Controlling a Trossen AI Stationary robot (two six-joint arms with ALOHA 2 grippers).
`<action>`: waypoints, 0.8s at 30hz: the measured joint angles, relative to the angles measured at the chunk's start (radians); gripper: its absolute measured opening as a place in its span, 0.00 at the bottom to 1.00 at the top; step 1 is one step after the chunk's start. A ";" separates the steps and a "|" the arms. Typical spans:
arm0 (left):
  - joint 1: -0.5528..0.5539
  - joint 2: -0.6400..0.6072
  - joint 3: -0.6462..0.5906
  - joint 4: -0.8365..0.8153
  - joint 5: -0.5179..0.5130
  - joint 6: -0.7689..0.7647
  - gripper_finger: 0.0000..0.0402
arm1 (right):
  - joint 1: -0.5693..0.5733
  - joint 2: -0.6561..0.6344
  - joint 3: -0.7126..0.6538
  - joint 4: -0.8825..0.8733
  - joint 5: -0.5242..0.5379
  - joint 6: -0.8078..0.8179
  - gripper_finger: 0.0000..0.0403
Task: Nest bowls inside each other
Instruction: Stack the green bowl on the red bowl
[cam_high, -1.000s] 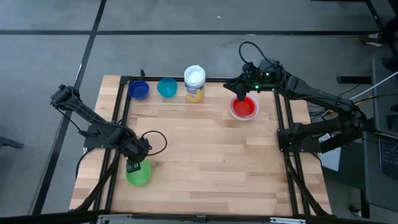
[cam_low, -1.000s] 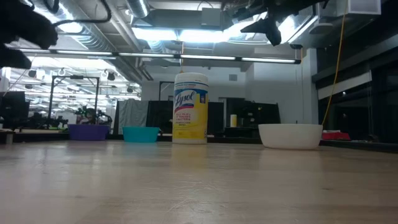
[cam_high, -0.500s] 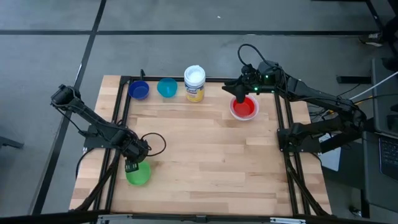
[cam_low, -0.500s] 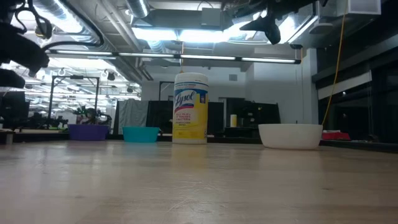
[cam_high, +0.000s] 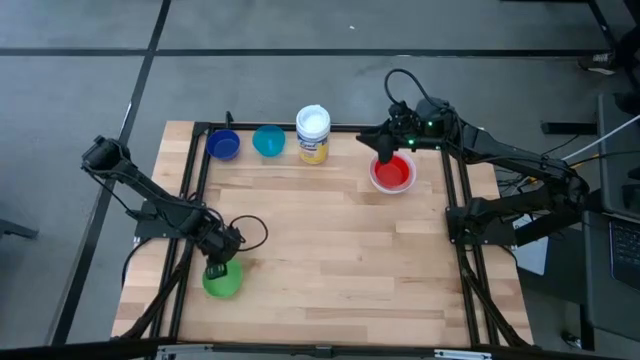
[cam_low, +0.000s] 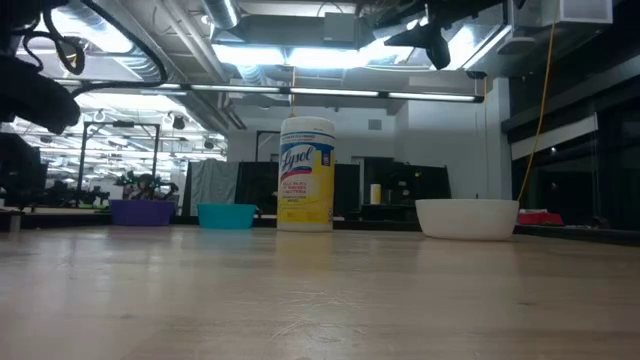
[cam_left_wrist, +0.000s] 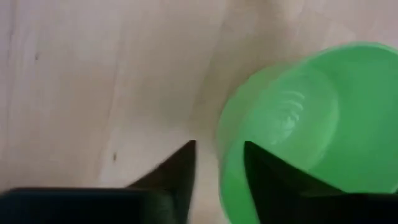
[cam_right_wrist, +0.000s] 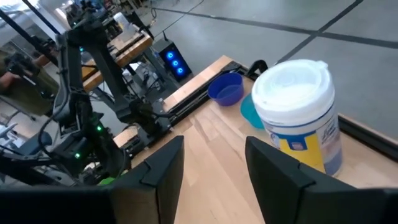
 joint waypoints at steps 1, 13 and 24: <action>0.010 0.000 0.000 -0.016 -0.009 -0.021 0.19 | 0.000 0.000 0.000 0.008 0.000 0.000 0.42; 0.340 -0.055 0.198 -0.229 -0.420 0.112 0.01 | 0.005 0.001 0.015 0.082 -0.008 0.029 0.35; 0.783 0.058 0.819 -0.291 -0.937 0.663 0.01 | 0.089 0.034 0.204 -0.074 0.151 -0.074 0.34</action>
